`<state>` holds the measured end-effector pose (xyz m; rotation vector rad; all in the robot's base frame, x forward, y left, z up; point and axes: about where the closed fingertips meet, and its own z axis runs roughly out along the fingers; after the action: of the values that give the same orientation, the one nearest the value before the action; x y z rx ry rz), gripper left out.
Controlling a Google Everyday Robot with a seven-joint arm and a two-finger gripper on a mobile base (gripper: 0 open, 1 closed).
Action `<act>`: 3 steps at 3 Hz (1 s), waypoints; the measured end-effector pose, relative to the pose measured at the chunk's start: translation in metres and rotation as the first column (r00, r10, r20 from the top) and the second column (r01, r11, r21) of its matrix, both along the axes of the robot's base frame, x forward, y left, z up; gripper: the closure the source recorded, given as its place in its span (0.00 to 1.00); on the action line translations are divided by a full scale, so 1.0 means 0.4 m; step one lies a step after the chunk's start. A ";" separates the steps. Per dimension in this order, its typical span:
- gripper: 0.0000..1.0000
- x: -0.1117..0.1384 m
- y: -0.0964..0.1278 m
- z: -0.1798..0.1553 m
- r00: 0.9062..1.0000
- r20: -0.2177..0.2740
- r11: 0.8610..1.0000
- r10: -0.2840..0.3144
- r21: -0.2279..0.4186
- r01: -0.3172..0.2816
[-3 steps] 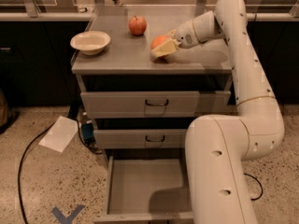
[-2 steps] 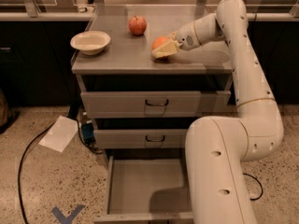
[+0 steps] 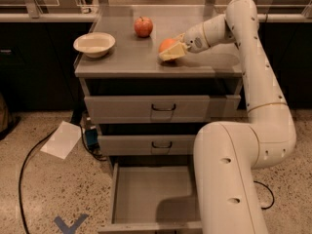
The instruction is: Pick orange from bottom drawer and place on counter
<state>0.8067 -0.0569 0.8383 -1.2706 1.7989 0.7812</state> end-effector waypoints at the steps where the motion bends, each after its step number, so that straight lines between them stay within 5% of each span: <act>1: 0.35 0.000 0.000 0.000 1.000 0.000 1.000 0.000 0.000 0.000; 2: 0.11 0.000 0.000 0.000 1.000 0.000 1.000 0.000 0.000 0.000; 3: 0.00 0.000 0.000 0.000 1.000 0.000 1.000 0.000 0.000 0.000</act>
Offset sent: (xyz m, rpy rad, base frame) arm 0.0000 0.0000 0.0000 0.0000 0.0000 0.0000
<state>0.8067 -0.0568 0.8383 -1.2706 1.7989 0.7813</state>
